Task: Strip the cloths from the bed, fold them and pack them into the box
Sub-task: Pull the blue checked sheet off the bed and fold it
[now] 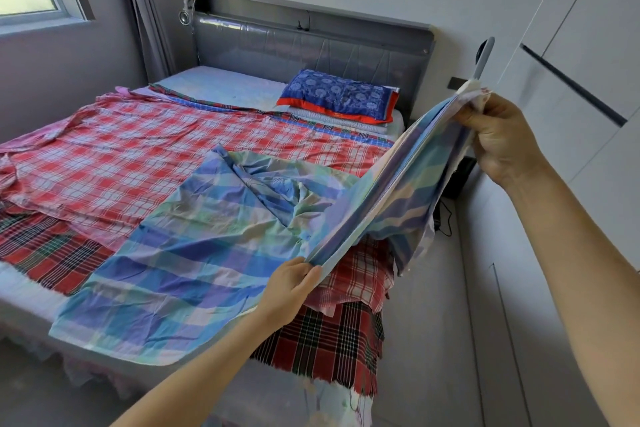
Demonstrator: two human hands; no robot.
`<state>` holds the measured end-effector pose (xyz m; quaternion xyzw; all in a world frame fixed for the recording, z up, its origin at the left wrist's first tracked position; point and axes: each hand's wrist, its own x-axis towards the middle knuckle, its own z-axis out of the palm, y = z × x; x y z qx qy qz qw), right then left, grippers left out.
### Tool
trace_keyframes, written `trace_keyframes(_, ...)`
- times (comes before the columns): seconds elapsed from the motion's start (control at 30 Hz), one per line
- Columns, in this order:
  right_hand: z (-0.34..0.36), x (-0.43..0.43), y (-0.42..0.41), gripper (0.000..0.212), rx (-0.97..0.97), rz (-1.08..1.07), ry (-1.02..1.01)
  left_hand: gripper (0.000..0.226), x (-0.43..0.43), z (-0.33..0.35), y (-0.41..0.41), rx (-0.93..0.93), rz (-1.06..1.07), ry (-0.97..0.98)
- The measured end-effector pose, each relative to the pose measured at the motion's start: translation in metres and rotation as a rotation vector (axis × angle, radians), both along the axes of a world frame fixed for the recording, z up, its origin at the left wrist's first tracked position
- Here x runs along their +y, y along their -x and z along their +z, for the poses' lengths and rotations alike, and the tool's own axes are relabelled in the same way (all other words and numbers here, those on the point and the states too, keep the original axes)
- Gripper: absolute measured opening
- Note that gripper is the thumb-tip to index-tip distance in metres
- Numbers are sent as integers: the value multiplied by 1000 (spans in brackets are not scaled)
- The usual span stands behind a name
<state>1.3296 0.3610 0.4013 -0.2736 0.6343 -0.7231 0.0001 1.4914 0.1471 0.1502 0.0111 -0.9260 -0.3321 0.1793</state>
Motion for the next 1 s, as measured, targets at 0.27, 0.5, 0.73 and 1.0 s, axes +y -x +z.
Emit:
trace_keyframes(0.27,-6,21,13,9,-12,-28,-5,26,-11,11,-5,-29,180,-79)
trace_keyframes(0.5,-79,98,57,19,-359,-383,-223,42,-27,57,20,-52,70,-88)
trace_keyframes(0.73,-134,54,-5,101,-166,-498,-1338,32,-16,75,68,-202,-175,103)
trace_keyframes(1.0,-189,-102,-73,39,88,-300,-1150,35,-19,81,83,-187,-278,62)
